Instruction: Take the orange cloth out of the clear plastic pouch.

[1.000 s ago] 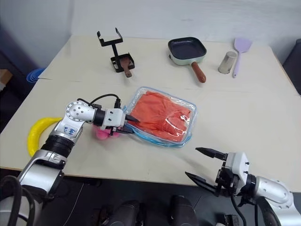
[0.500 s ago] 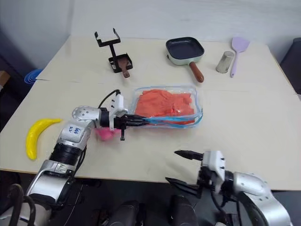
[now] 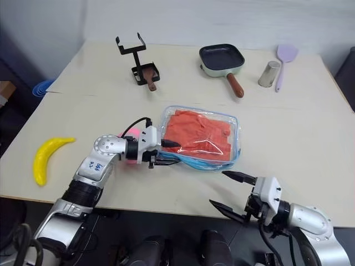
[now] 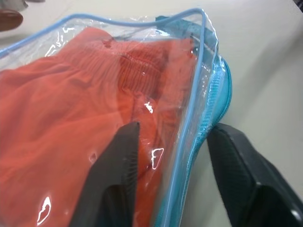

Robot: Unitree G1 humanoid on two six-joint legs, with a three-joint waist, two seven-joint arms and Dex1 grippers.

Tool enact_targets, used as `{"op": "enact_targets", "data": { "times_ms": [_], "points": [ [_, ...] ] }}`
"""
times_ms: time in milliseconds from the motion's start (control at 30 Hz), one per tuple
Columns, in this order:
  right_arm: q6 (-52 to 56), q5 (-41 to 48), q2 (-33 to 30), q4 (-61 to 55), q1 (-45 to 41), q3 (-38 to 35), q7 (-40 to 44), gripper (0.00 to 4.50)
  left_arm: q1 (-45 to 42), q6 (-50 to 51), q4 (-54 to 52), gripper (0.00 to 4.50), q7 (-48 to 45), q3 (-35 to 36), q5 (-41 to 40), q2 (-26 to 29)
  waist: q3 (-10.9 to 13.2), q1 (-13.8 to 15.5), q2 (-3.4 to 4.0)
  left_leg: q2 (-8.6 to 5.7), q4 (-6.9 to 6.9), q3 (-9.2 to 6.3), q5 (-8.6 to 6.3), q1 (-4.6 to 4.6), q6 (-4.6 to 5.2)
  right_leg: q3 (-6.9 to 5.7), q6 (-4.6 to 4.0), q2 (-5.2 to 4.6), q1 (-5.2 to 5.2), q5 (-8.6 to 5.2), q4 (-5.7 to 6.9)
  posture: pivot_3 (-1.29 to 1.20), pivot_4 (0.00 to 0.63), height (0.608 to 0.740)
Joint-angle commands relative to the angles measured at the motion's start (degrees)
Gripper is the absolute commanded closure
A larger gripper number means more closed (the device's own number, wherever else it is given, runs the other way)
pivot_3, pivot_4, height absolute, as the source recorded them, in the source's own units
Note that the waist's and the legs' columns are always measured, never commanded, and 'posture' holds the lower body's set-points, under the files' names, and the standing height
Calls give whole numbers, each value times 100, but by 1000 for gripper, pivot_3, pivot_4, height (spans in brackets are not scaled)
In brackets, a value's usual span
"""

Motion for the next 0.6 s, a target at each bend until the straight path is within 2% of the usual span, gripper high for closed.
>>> {"op": "enact_targets", "data": {
  "times_ms": [33, 100, 433, 600],
  "points": [
    [-69, 65, -18, -161, 26, 18, 70, 0, -125, -116, -116, 1275, 119, 100, -30, -29, 0, -23, 0, 1, 0, 3, 0, 2, 0, 3, 0, 0, 0, 0, 1, 0, 150, 740],
    [84, 53, -4, -287, -49, 206, 6, 0, -151, -131, -78, 1489, 93, 94, -66, -43, 0, -20, 0, 4, 0, 6, 1, 5, -2, 5, 0, 1, 0, 0, 3, 0, 150, 740],
    [704, -340, 145, -568, -794, 1155, -601, 0, -259, 148, -21, 4470, 124, 140, -184, -147, -1, -3, -1, 2, 2, 4, 2, 2, -3, 3, 0, -1, 0, 0, 1, 0, 150, 740],
    [1478, -610, 457, -400, -1545, 1695, -1245, 0, -410, 1410, -250, 4470, 264, 535, -938, -459, -1, -14, -1, 2, 5, 2, 2, 1, -3, 3, 0, -1, -1, 0, 4, 0, 150, 740]
  ]
}}
